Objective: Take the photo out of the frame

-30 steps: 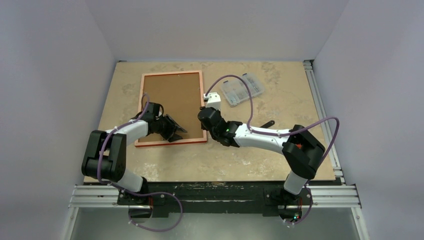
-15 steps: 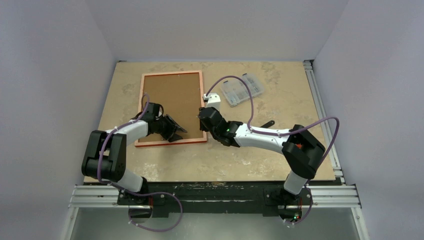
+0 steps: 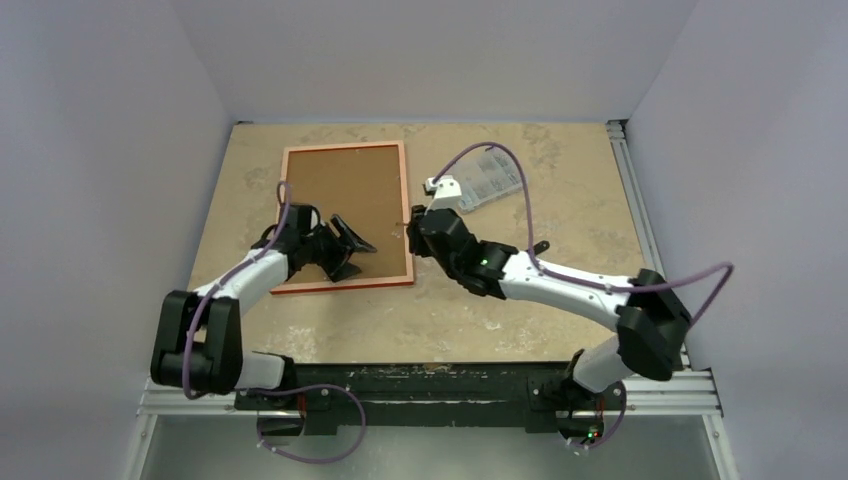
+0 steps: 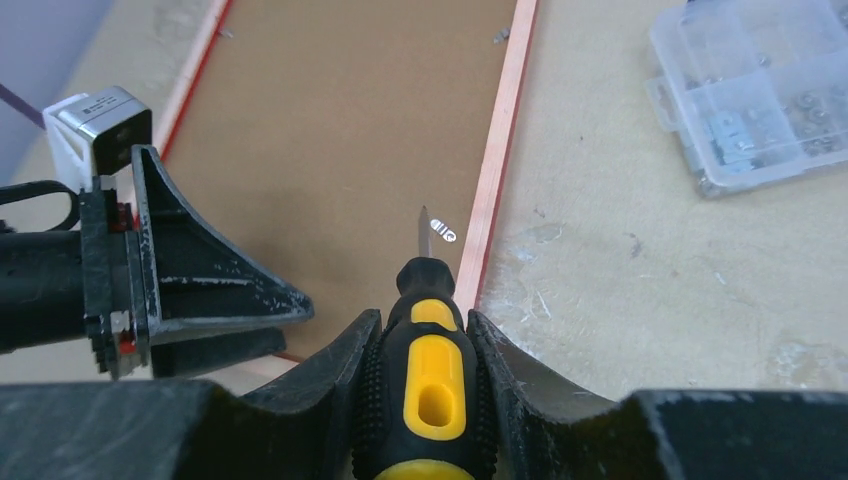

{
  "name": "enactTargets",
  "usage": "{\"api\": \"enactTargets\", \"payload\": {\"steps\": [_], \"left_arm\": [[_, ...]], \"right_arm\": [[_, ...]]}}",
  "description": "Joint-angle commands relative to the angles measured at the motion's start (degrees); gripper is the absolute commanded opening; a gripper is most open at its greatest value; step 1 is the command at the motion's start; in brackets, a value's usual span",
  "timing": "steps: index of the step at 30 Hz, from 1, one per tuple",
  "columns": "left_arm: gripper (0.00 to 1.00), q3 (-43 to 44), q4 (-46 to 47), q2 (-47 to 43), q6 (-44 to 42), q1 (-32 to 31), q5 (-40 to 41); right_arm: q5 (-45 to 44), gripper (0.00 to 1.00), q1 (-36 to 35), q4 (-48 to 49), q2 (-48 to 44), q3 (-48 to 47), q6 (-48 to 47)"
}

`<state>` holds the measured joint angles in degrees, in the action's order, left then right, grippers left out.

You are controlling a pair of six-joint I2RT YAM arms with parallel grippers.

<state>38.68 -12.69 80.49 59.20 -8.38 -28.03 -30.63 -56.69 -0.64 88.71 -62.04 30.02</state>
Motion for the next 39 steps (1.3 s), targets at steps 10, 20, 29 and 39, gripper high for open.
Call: {"api": "enactTargets", "payload": {"steps": [10, 20, 29, 39], "left_arm": [[0.82, 0.04, 17.05, -14.64, 27.77, -16.07, -5.9], [0.92, 3.04, 12.79, -15.54, 35.46, -21.0, 4.83], [0.77, 4.25, 17.33, -10.26, 38.14, -22.39, 6.73], [0.0, 2.18, 21.56, -8.51, 33.52, -22.09, 8.12]], "right_arm": [[13.76, 0.0, 3.25, 17.5, -28.36, 23.5, 5.47], [18.37, 0.0, 3.25, 25.71, -37.5, 31.81, 8.67], [24.94, 0.0, 3.25, 29.54, -37.38, 33.8, 10.17], [30.15, 0.35, 3.54, 5.39, -36.67, 26.58, 10.22]]}}
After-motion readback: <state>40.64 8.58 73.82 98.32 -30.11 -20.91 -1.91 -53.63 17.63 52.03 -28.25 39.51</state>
